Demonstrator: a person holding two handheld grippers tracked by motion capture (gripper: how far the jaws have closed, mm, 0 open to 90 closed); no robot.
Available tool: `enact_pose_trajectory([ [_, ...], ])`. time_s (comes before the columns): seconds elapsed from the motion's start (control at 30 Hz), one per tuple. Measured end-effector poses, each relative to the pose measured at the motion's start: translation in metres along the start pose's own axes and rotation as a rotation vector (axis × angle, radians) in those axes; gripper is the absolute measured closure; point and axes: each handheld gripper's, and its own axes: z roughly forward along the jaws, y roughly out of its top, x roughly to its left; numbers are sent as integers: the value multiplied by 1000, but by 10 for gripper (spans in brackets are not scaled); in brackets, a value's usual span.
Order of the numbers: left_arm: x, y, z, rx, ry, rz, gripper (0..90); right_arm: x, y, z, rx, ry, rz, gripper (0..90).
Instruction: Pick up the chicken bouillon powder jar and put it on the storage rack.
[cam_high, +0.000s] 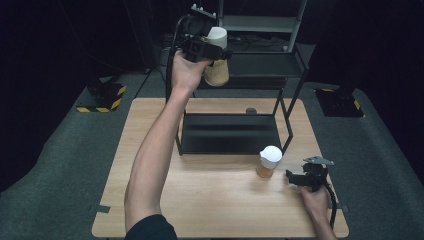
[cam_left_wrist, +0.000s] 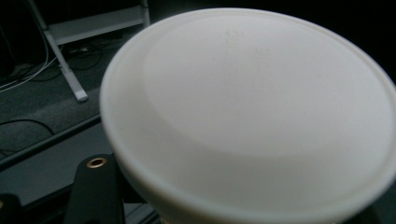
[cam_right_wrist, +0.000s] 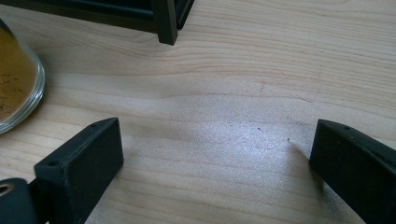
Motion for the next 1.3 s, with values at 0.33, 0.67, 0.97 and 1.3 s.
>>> enact_pose_trajectory([
  [0.33, -5, 13, 20, 13, 127, -49, 352, 0, 0, 0, 0, 0, 0, 23],
  [0.67, -7, 13, 39, 24, 223, -76, 352, 0, 0, 0, 0, 0, 0, 23],
  [0.97, -6, 9, 41, 18, 216, -46, 351, 0, 0, 0, -1, 0, -1, 24],
  [1.3, -7, 7, 42, 16, 214, -31, 342, 0, 0, 0, -1, 0, -1, 24],
])
